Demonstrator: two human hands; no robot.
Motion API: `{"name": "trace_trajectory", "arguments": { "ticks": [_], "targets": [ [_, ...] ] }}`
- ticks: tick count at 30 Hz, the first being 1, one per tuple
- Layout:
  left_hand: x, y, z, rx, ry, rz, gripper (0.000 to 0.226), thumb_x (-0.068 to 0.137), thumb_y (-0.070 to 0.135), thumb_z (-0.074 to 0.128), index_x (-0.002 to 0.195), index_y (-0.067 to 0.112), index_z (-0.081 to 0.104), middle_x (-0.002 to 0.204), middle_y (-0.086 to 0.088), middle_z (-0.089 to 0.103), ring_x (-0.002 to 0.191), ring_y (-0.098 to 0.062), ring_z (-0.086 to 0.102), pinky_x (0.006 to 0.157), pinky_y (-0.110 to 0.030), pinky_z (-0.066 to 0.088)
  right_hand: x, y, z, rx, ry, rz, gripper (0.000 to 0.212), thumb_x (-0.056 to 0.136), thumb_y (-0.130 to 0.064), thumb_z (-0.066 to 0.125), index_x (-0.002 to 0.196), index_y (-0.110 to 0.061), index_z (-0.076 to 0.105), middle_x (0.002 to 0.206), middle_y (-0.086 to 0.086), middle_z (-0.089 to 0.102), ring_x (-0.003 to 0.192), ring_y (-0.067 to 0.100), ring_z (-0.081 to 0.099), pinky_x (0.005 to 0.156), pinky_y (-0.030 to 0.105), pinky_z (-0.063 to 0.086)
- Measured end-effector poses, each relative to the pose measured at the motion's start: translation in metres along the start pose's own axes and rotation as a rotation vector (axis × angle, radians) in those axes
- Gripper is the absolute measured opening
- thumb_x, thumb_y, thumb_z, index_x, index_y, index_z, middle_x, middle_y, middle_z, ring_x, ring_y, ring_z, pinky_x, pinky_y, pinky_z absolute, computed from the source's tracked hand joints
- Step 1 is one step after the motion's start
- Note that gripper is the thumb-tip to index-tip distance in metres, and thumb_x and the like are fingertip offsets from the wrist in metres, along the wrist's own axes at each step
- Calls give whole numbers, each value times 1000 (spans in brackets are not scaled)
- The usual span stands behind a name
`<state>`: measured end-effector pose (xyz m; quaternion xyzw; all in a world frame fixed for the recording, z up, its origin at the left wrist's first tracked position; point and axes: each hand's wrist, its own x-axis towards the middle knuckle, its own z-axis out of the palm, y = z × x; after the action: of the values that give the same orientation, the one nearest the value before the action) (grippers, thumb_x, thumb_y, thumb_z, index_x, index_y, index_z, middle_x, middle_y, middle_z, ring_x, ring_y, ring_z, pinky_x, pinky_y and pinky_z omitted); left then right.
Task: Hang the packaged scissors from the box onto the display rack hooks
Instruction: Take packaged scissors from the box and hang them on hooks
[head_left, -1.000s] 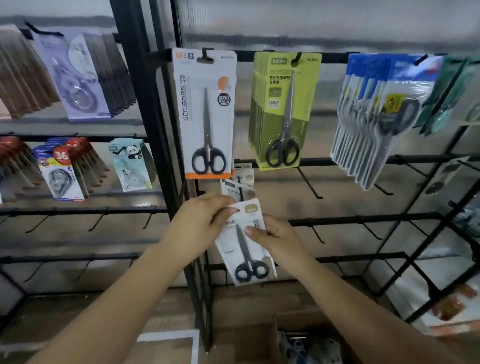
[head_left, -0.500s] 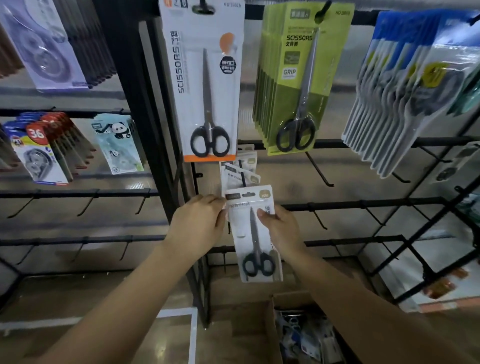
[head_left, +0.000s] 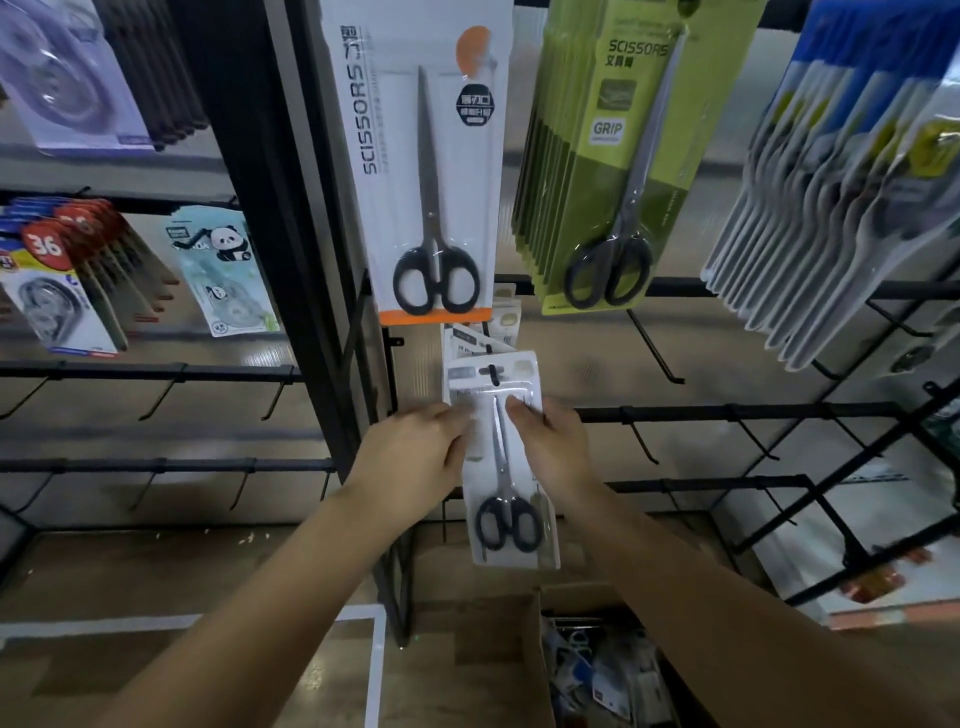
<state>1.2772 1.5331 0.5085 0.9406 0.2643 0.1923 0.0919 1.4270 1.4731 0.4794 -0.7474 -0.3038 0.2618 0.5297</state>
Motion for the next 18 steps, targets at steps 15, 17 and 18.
{"name": "trace_trajectory", "arguments": {
  "ticks": [15, 17, 18],
  "targets": [
    [-1, -5, -1, 71, -42, -71, 25, 96, 21, 45, 108, 15, 65, 106, -1, 64, 98, -22, 58, 74, -32, 50, 23, -27, 2, -663, -178, 138, 37, 95, -34, 47, 124, -11, 41, 119, 7, 55, 89, 20, 55, 53, 26, 38],
    [-4, -5, -1, 69, -48, -79, 24, 95, 20, 46, 107, 14, 66, 106, -2, 64, 99, -23, 57, 73, -32, 50, 16, -24, -5, -711, -214, 135, 34, 95, -26, 49, 124, -12, 40, 120, 8, 54, 94, 21, 54, 49, 25, 32],
    [-5, -5, -1, 77, -59, -84, 23, 94, 21, 47, 106, 14, 66, 106, -2, 64, 100, -23, 57, 74, -33, 51, 13, -23, -9, -729, -230, 129, 32, 95, -23, 49, 124, -12, 41, 120, 9, 54, 96, 21, 55, 51, 25, 32]
  ]
}}
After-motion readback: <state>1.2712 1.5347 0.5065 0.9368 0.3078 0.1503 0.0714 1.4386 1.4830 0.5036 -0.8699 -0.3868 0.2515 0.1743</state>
